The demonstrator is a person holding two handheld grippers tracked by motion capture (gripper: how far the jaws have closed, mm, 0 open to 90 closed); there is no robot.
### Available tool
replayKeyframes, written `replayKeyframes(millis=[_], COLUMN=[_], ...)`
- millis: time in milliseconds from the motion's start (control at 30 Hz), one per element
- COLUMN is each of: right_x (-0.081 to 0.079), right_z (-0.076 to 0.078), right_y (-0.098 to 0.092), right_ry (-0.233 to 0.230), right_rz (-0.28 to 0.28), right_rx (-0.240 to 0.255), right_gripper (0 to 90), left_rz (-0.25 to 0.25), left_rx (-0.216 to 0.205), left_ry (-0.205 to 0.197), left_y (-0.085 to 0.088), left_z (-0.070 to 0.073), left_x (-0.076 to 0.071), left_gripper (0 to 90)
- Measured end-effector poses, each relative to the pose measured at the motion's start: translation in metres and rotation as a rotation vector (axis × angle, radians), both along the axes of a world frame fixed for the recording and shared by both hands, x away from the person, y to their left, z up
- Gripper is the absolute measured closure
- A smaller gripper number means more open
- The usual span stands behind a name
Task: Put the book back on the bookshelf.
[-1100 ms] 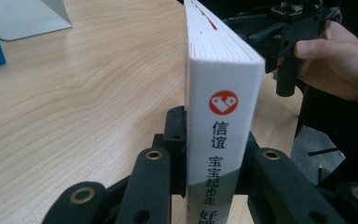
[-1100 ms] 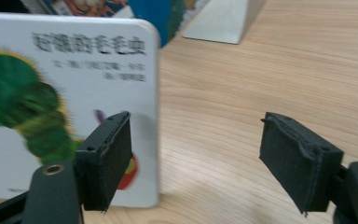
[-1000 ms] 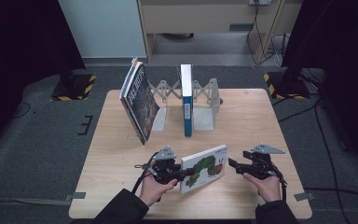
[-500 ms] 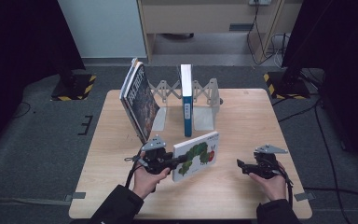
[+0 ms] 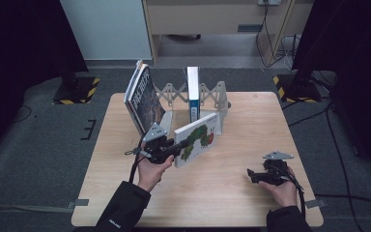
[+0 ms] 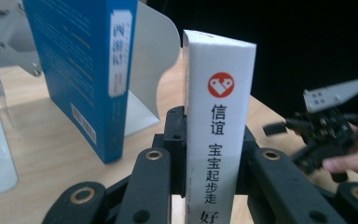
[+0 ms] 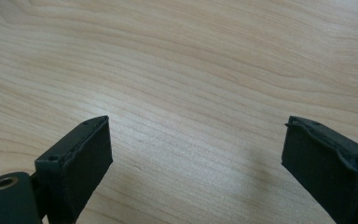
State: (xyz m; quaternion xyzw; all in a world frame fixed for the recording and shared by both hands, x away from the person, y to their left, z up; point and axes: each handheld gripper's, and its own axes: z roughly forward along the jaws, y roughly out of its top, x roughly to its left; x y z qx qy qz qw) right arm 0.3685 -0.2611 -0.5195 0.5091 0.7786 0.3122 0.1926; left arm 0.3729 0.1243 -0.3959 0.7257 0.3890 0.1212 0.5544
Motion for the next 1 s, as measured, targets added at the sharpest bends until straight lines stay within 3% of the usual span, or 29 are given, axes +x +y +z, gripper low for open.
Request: replayKeyframes(millis=[367, 633, 767, 900, 1000], right_x=[0.001, 0.002, 0.003, 0.002, 0.002], right_z=[-0.007, -0.009, -0.010, -0.011, -0.011], right_y=[0.001, 0.001, 0.002, 0.001, 0.001], right_ry=[0.049, 0.057, 0.056, 0.051, 0.045], right_rz=[0.020, 0.027, 0.025, 0.026, 0.022], right_rx=[-0.053, -0.056, -0.049, -0.033, -0.031], right_gripper=[7.8, 7.1, 6.7, 6.4, 6.1], left_rz=[0.063, 0.112, 0.133, 0.148, 0.168], left_rx=[0.065, 0.055, 0.082, 0.055, 0.074], left_ry=[-0.049, -0.069, -0.098, -0.091, -0.103], left_y=[-0.029, -0.042, -0.050, -0.056, -0.063], left_z=[-0.005, -0.007, -0.008, -0.011, -0.013], left_x=[0.019, 0.033, 0.038, 0.046, 0.050], left_gripper=[74.5, 74.5, 74.5, 74.5, 74.5])
